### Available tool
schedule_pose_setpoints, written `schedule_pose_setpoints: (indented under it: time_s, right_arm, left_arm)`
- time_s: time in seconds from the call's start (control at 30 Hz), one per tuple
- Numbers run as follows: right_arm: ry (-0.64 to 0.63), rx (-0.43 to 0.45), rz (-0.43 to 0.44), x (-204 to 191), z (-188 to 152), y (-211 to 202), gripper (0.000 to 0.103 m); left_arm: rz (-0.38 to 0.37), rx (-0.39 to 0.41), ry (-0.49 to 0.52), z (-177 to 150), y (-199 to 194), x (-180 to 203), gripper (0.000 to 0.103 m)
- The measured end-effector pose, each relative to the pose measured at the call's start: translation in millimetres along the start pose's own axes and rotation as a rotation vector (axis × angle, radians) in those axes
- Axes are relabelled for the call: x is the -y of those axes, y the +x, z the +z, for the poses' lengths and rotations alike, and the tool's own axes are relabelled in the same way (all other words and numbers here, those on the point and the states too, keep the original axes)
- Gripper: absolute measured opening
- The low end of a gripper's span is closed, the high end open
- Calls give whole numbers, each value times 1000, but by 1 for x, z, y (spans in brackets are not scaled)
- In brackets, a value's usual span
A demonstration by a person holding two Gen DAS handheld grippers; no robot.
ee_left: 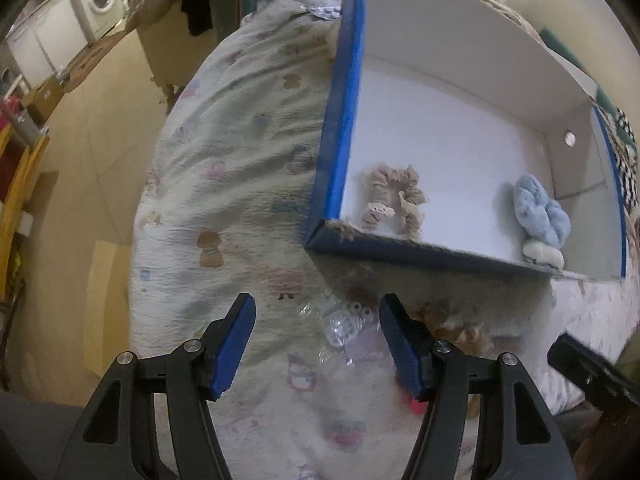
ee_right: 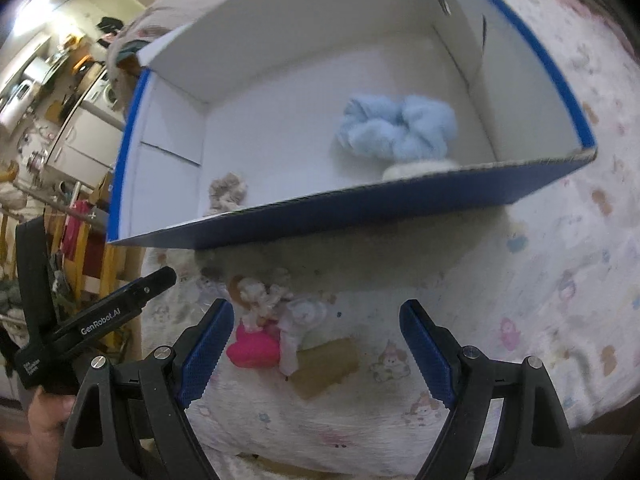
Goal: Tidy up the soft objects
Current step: 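Grasp the clear plastic bag with the left gripper while the right grasps a white sock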
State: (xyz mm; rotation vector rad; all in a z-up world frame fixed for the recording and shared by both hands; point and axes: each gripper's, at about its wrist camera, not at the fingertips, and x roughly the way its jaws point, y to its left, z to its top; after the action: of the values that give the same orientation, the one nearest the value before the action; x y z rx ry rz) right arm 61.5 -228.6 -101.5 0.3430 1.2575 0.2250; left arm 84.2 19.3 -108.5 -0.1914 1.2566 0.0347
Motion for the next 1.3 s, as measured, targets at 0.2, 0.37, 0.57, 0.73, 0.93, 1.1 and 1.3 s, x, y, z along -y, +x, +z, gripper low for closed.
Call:
schedule_pose_setpoints:
  time_s: [0.2,0.37,0.57,0.73,0.93,1.1,1.3]
  right_arm:
    - [88,-55,38,14,2,14,90]
    - [115,-80,58,17,4,20,90]
    - [116,-102,77,14,9,32,72]
    - [117,-143,99,9,8,44,53]
    - [66,-159,47,-1,7,55,21]
    - [21,-118,27,-8,9,45,11]
    - [-15,-83,17,-12,11,38,10]
  left_arm:
    - [-47,-86,-44,7,28,5,61]
    - [-32,-117,-39,7,40,15,61]
    - [-17,-141,-58,9,51,18,61]
    - [-4,-149,-27,8,55,21,43]
    - [5,-144,-11,8,54,17,24]
    - [8,-132,13,11,50,18,23]
    - [15,-114,30,11,41,14,23]
